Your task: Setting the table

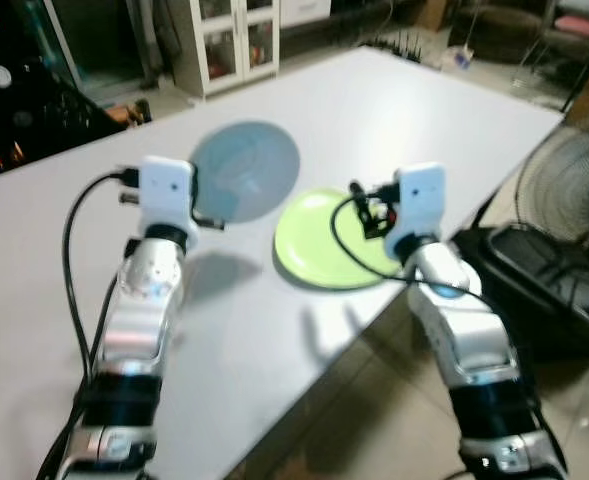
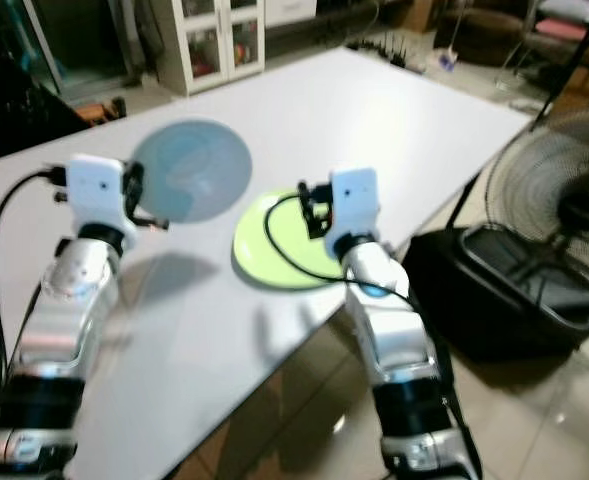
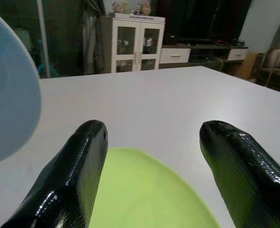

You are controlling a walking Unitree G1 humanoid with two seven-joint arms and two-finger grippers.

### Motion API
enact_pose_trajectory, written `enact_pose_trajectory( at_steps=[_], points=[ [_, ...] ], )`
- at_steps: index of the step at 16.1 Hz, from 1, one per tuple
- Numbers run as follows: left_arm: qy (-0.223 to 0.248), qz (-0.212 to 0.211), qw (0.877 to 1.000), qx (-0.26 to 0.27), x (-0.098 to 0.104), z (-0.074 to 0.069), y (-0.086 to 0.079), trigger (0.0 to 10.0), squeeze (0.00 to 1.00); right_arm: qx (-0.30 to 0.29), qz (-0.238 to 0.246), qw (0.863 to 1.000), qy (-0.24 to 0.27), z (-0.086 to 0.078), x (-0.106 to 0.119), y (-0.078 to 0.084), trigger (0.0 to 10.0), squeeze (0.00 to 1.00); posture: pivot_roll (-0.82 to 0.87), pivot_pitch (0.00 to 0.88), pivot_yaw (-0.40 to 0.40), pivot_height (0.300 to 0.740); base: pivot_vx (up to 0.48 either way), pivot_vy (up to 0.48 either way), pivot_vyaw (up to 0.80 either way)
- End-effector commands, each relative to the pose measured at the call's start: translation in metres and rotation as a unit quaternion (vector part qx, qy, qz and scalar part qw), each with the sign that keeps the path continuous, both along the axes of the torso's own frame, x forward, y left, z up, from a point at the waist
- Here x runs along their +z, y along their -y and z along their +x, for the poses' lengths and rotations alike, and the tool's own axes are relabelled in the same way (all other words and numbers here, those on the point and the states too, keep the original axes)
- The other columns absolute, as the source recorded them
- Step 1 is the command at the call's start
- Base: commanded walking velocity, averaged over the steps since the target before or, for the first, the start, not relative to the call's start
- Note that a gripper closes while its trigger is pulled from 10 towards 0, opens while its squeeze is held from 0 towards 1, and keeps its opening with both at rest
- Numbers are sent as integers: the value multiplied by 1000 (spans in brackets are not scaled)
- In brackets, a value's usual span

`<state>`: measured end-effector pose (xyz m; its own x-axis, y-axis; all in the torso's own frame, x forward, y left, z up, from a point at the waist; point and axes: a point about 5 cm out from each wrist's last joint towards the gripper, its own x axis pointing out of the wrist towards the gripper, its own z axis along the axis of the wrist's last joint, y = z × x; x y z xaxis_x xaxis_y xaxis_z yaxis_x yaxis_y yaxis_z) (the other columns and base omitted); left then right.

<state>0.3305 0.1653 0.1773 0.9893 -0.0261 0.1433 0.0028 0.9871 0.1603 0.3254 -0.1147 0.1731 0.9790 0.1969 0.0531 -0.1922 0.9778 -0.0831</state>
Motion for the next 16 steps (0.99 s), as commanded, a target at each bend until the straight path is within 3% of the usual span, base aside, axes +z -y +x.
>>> enact_pose_trajectory(
  at_steps=[1, 7, 11, 13, 16],
  points=[
    [15, -11, 999, -30, 11, 4, 16, 10000, 0, -15, 5, 1000, 6, 0, 3, 11, 10000, 0, -2, 0, 6, 740, 446, 0, 0],
    [-25, -65, 996, -53, 10, 10, 18, 10000, 0, -5, 1, 1000, 14, -4, 5, 14, 10000, 0, -3, 0, 19, 740, 0, 0, 0],
    [-45, -93, 993, -59, 15, 26, 20, 10000, 0, 11, -3, 1000, 14, -6, 8, 27, 10000, 0, -2, 0, 24, 740, 0, 0, 0],
    [-70, -93, 991, -67, 14, 35, 25, 10000, 0, 45, -22, 999, 15, -9, 11, 28, 10000, 0, -7, 0, 32, 740, 0, 0, 0],
    [-133, -116, 976, -129, 3, 45, 46, 10000, 0, 131, -85, 988, -5, -25, 5, 22, 10000, 0, -34, 0, 50, 740, 0, 0, 0]
  ],
)
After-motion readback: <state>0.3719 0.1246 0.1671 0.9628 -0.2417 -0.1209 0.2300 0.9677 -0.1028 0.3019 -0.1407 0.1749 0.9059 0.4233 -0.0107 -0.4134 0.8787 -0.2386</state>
